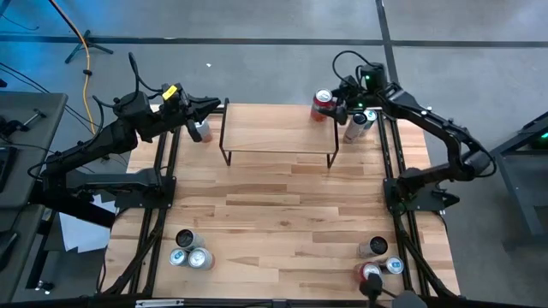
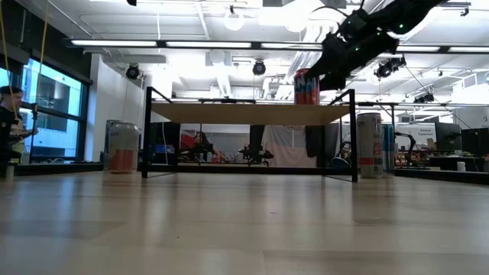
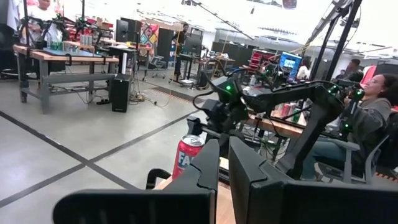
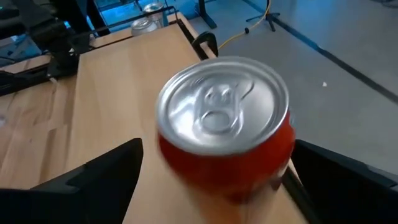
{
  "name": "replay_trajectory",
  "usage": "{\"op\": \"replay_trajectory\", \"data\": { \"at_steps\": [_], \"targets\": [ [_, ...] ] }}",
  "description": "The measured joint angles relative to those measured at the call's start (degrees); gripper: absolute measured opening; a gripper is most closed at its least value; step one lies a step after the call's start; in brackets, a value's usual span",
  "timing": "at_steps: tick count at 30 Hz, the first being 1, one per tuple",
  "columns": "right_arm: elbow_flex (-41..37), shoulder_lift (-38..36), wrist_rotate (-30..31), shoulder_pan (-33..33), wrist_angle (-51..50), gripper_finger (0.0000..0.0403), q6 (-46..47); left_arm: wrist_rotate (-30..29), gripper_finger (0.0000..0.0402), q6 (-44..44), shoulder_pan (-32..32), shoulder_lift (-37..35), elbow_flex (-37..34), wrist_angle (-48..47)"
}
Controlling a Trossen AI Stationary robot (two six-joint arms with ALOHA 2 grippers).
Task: Place canned beverage on shelf
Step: Put the top red soda can on the shelf
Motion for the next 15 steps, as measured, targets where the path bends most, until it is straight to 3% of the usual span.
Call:
{"op": "replay_trajectory", "data": {
  "at_steps": [15],
  "targets": [
    [0.0,-11.4,1.4,0.0,-11.5,0.0394,-1.6,0.0,0.0000,2.6,0.0,0.0,0.0,0.1]
  ]
}}
